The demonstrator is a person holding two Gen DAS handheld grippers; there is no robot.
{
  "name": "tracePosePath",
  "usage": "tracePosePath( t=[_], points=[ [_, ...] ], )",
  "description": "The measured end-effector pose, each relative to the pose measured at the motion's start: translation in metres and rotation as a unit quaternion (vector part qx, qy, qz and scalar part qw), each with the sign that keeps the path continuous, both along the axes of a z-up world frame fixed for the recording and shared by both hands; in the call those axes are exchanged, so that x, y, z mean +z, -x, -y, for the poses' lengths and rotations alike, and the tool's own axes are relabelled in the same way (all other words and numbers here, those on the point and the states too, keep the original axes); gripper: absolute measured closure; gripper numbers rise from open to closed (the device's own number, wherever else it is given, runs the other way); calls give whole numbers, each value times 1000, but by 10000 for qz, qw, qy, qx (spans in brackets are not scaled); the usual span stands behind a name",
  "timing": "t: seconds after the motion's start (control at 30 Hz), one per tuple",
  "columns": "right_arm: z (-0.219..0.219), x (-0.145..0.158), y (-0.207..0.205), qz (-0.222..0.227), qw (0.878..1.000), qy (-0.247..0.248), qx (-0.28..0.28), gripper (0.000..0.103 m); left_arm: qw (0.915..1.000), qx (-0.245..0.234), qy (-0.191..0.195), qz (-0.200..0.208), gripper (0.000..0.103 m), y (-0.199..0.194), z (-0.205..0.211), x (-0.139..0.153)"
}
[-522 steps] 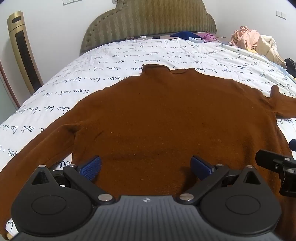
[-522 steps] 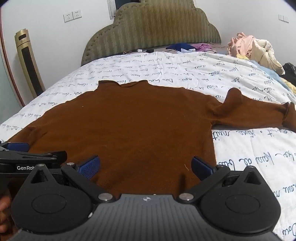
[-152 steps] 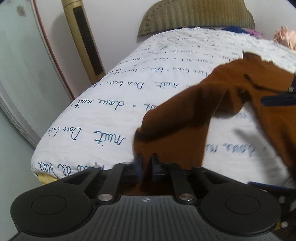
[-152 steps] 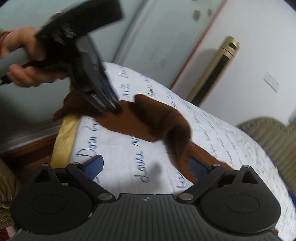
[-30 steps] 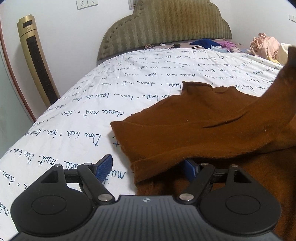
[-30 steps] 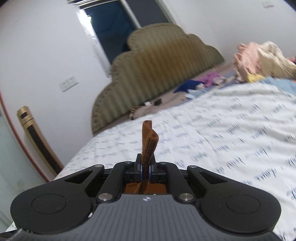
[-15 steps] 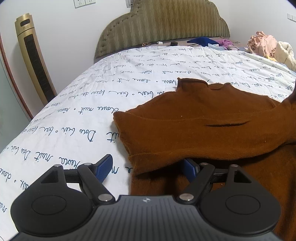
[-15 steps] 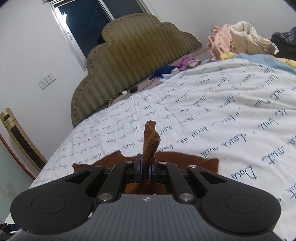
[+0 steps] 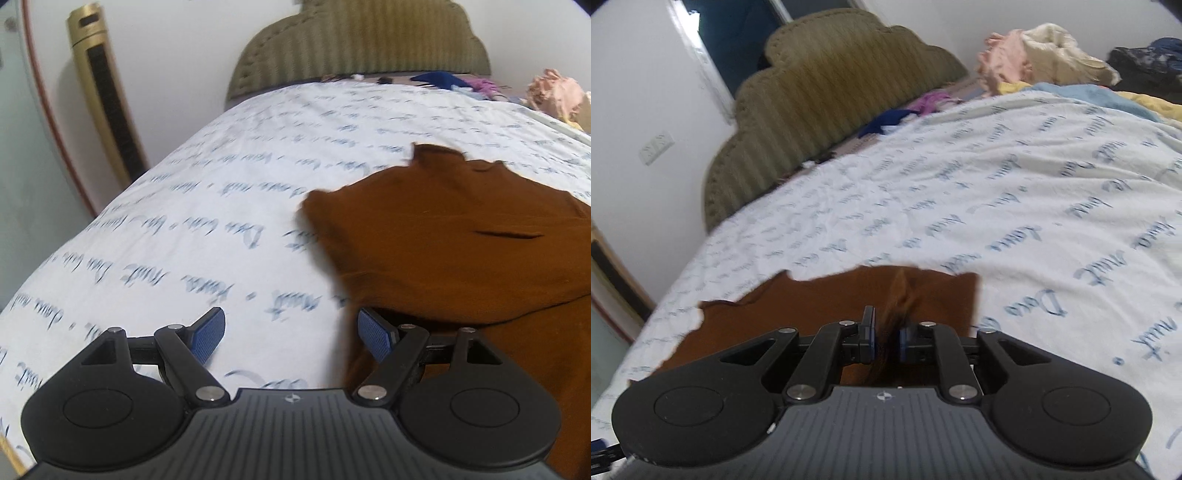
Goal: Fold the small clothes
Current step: 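Move the right gripper to the sweater hem and close on it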
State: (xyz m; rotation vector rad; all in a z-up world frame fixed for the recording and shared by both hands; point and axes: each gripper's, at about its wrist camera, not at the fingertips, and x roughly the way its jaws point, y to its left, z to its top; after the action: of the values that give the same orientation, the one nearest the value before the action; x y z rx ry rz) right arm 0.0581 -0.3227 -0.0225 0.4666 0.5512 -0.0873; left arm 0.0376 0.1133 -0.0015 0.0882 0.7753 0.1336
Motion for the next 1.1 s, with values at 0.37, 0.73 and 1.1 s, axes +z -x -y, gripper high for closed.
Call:
tracePosePath(
  t=[0.37,0.73,1.1],
  points=[
    [-39,-3,9,-248,9914,1068,719,59,9989,-219,416,74,24,-10,23,4],
    [-24,16,78,135,9927,912,773,35,9985,-253,484,-89,24,8,25,-1],
    [-66,-11,136,352,9870,257,1550,23,9970,-418,627,-149,24,46,28,-2]
  ],
)
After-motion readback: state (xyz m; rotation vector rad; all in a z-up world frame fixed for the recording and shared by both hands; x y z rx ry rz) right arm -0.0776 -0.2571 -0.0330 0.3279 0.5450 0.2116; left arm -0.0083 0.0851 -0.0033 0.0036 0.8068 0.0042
